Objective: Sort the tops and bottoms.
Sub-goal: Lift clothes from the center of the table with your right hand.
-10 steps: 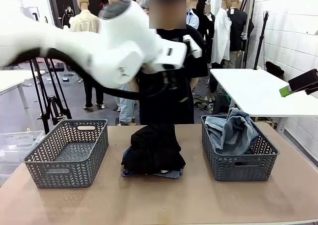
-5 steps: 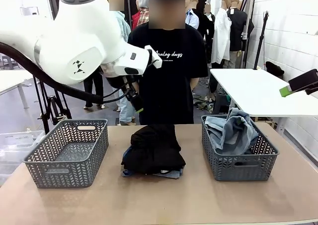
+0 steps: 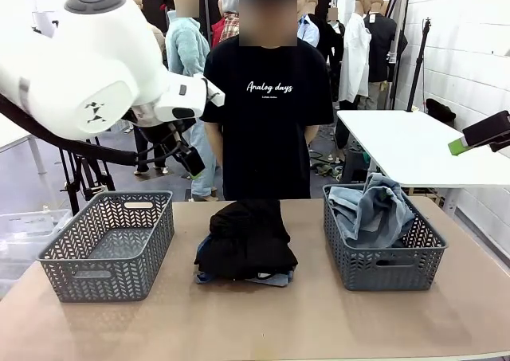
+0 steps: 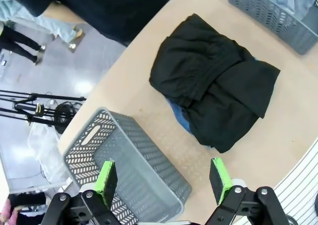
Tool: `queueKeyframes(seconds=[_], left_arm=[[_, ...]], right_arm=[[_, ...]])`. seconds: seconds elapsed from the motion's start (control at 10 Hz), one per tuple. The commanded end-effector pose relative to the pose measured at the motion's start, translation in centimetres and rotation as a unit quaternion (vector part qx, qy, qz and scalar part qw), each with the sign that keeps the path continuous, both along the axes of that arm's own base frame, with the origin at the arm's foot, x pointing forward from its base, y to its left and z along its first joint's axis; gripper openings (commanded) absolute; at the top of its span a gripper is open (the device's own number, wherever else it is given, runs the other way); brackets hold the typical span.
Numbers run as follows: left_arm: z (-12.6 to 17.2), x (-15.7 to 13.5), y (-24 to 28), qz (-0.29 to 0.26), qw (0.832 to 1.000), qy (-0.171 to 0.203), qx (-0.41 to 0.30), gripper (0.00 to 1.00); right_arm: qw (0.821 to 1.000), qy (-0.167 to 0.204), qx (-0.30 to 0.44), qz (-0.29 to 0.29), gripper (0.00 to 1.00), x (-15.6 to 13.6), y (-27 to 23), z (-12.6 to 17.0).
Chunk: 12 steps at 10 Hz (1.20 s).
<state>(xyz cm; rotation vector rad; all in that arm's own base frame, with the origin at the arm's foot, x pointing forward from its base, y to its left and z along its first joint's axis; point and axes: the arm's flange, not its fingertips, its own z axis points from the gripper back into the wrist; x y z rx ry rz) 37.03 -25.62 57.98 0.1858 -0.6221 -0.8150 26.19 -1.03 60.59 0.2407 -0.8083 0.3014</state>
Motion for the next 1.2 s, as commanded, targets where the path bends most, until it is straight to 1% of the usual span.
queueKeyframes(seconds=[0.0, 0.1, 0.2, 0.3, 0.4, 0.5, 0.7, 0.8, 0.9, 1.0, 1.1], left_arm=[[-0.3, -1.3, 1.0, 0.020, 0.999, -0.030, -0.016, 0.97], [-0.1, -1.3, 0.8, 0.013, 0.999, -0.042, -0.030, 0.97], [0.4, -0.6, 0.6, 0.007, 1.000, -0.010, -0.006, 0.97], [0.4, -0.6, 0.6, 0.007, 1.000, -0.010, -0.006, 0.97], [0.4, -0.6, 0.6, 0.007, 1.000, -0.010, -0.006, 0.97], [0.4, -0.6, 0.6, 0.007, 1.000, -0.010, -0.006, 0.97], [0.4, -0.6, 0.6, 0.007, 1.000, -0.010, -0.006, 0.97], [0.4, -0.6, 0.6, 0.007, 1.000, -0.010, -0.006, 0.97], [0.4, -0.6, 0.6, 0.007, 1.000, -0.010, -0.006, 0.97], [0.4, -0.6, 0.6, 0.007, 1.000, -0.010, -0.006, 0.97], [0.4, -0.6, 0.6, 0.007, 1.000, -0.010, -0.006, 0.97]], right_arm=[[1.000, 0.000, 0.002, 0.010, 1.00, 0.2, 0.0, -0.1], [1.000, 0.000, 0.000, 0.000, 1.00, 0.0, 0.0, 0.0], [0.999, 0.016, 0.012, 0.048, 1.00, 2.0, 0.9, -0.2], [0.995, 0.028, 0.011, 0.095, 1.00, 5.4, 2.8, -0.5], [0.991, 0.034, 0.015, 0.127, 1.00, 8.5, 4.8, -0.9], [0.986, 0.051, 0.013, 0.155, 1.00, 11.8, 7.2, -1.5], [0.974, 0.098, 0.005, 0.206, 1.00, 18.4, 12.5, -3.8], [0.967, 0.114, 0.008, 0.226, 1.00, 20.6, 14.8, -5.0], [0.960, 0.128, 0.009, 0.248, 1.00, 22.1, 17.1, -6.2], [0.955, 0.139, 0.000, 0.261, 1.00, 22.5, 18.8, -7.1], [0.969, 0.114, 0.004, 0.219, 1.00, 19.7, 17.2, -6.8]])
